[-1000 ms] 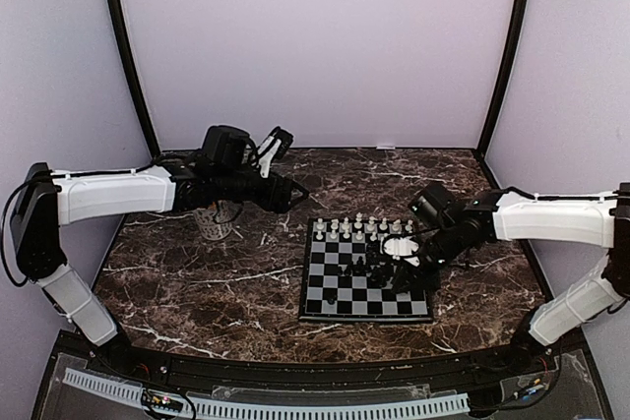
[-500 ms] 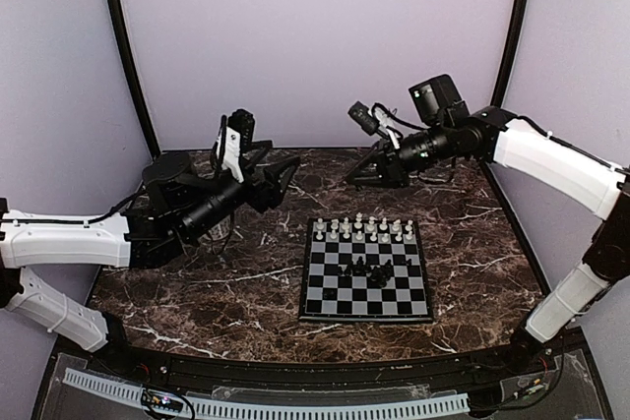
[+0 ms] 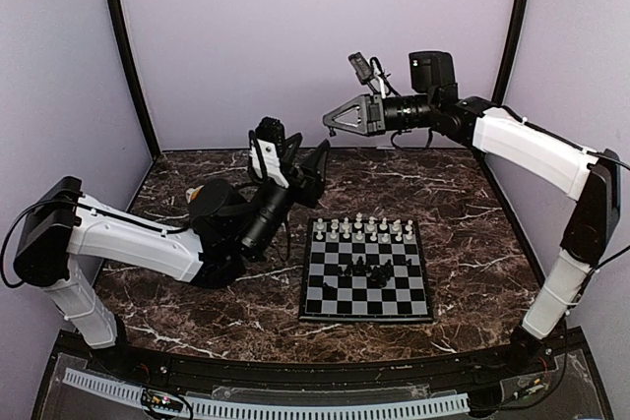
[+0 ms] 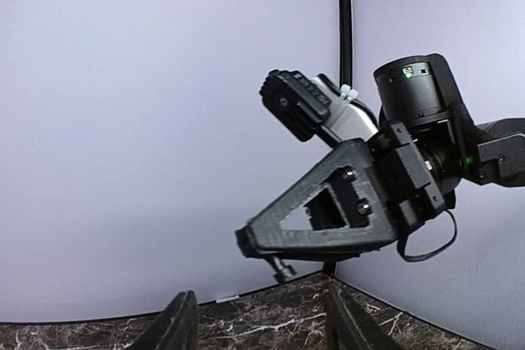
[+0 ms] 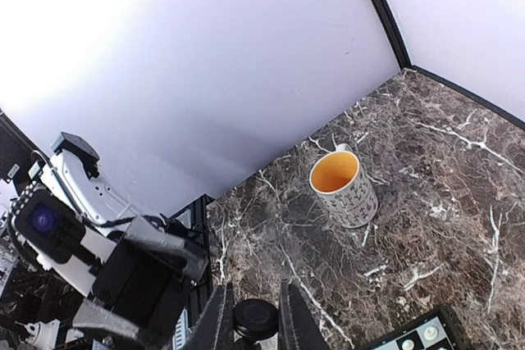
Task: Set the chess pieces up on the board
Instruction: Pass from the right arm to the left, then place the rook at h8.
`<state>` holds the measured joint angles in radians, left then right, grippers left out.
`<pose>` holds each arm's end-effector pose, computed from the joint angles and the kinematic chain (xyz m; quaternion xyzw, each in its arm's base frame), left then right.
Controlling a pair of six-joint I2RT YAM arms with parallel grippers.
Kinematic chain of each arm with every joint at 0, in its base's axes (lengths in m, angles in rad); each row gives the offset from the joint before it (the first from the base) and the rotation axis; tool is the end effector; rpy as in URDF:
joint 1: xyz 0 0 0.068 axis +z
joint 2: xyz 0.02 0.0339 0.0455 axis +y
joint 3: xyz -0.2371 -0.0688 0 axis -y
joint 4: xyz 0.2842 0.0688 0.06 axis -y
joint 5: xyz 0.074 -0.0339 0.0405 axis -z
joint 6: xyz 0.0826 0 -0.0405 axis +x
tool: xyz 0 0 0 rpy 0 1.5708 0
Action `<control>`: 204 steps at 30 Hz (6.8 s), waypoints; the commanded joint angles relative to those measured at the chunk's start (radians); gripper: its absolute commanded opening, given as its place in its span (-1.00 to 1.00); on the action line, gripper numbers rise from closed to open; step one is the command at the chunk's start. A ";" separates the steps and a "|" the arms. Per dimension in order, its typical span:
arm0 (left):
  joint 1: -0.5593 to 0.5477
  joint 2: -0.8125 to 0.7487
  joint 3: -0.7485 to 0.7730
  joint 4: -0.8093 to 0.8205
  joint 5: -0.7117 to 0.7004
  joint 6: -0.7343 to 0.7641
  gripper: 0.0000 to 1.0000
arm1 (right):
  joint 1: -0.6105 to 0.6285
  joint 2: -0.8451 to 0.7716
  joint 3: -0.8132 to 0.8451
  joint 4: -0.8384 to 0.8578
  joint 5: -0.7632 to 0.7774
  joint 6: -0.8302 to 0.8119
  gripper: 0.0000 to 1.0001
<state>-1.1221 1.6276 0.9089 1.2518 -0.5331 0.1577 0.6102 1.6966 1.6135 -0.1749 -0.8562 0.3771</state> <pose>0.2165 -0.3529 0.2820 0.1022 0.5203 -0.2728 0.8028 0.3427 0.3158 0.3522 -0.3354 0.6864 0.5527 0.3331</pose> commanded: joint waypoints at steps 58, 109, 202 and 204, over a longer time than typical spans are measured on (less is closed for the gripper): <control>-0.058 0.284 0.359 0.194 -0.288 0.258 -0.78 | -0.005 -0.034 -0.181 0.557 -0.144 0.471 -0.67; 0.136 0.328 0.779 -2.357 1.016 -0.410 -1.00 | -0.563 -0.347 -0.530 -0.076 0.001 -0.489 0.24; 0.162 0.460 0.931 -2.408 0.948 -0.423 0.05 | -0.564 -0.333 -0.570 -0.044 -0.017 -0.501 0.21; 0.182 0.407 0.959 -2.406 0.925 -0.411 0.07 | -0.564 -0.331 -0.568 -0.048 -0.012 -0.507 0.21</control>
<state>-0.9741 2.1864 1.8065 -1.1316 0.4252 -0.2722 0.0502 1.3701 1.0557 -0.2543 -0.8707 -0.1158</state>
